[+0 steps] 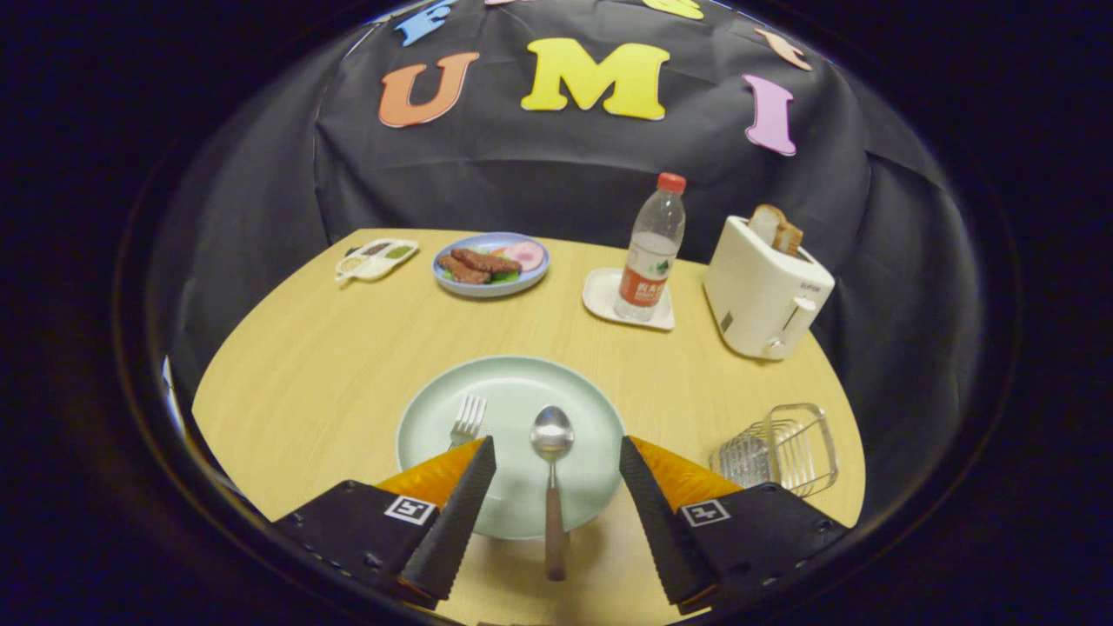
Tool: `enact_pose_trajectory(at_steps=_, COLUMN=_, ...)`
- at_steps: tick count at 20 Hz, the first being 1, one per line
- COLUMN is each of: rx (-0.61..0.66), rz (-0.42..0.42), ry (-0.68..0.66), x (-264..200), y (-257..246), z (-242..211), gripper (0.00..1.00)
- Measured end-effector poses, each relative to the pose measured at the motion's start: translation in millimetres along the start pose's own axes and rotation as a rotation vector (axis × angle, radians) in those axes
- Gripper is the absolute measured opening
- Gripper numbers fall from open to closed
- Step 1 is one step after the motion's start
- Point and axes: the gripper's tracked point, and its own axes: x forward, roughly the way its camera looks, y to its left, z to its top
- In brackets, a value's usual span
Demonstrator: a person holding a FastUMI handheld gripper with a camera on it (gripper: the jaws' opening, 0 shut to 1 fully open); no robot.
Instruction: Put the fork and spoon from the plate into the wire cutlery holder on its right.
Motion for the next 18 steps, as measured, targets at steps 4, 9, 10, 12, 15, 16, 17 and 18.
enact_pose_trajectory(at_steps=4, rx=0.024, rz=0.016, ry=0.078, x=17.9, y=6.3, z=-17.7, gripper=0.75)
enact_pose_trajectory(at_steps=9, rx=0.062, rz=-0.009, ry=0.181, x=35.5, y=1.1, z=-39.1, gripper=0.46)
enact_pose_trajectory(at_steps=10, rx=0.072, rz=-0.001, ry=0.199, x=38.6, y=3.5, z=-42.9, gripper=0.4)
enact_pose_trajectory(at_steps=12, rx=0.062, rz=0.021, ry=0.237, x=38.8, y=8.0, z=-47.2, gripper=0.29)
enact_pose_trajectory(at_steps=15, rx=0.063, rz=0.038, ry=0.258, x=41.0, y=13.3, z=-52.1, gripper=0.15)
enact_pose_trajectory(at_steps=16, rx=0.054, rz=0.016, ry=0.269, x=44.2, y=11.1, z=-55.6, gripper=0.15)
enact_pose_trajectory(at_steps=17, rx=0.047, rz=0.012, ry=0.264, x=38.6, y=5.3, z=-50.5, gripper=0.09)
enact_pose_trajectory(at_steps=18, rx=0.039, rz=0.025, ry=0.274, x=37.7, y=8.3, z=-51.9, gripper=0.07)
